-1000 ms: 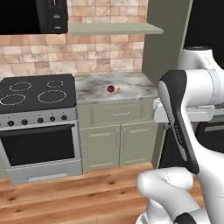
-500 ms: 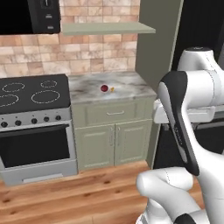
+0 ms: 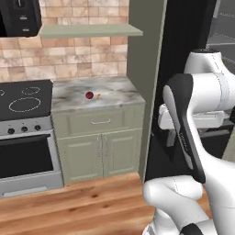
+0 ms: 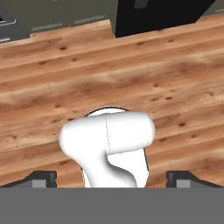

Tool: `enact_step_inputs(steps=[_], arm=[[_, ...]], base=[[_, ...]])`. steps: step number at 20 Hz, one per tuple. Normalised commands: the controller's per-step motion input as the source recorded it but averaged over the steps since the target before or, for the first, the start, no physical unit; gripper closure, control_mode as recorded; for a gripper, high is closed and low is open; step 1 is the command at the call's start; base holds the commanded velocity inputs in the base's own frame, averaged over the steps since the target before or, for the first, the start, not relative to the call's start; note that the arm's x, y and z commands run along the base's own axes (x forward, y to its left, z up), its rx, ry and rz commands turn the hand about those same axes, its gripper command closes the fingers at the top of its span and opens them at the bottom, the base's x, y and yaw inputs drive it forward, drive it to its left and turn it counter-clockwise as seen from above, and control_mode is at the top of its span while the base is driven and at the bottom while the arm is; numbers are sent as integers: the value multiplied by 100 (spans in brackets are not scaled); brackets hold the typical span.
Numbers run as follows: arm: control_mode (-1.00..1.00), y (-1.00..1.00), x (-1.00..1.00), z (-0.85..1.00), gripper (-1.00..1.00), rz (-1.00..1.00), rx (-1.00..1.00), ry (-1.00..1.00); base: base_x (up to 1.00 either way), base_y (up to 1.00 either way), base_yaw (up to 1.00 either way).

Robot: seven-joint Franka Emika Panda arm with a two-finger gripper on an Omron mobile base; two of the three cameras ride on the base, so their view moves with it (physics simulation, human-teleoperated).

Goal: Open the fridge, remove the pear, lemon, and shrimp, and place them on any counter.

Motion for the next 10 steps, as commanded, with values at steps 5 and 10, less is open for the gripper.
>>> enact_step_inputs(steps=[5, 10], arm=[[100, 0, 0, 0, -100, 0, 0, 0], [100, 0, 0, 0, -100, 0, 0, 0]], base=[[8, -100, 0], [6, -100, 0]])
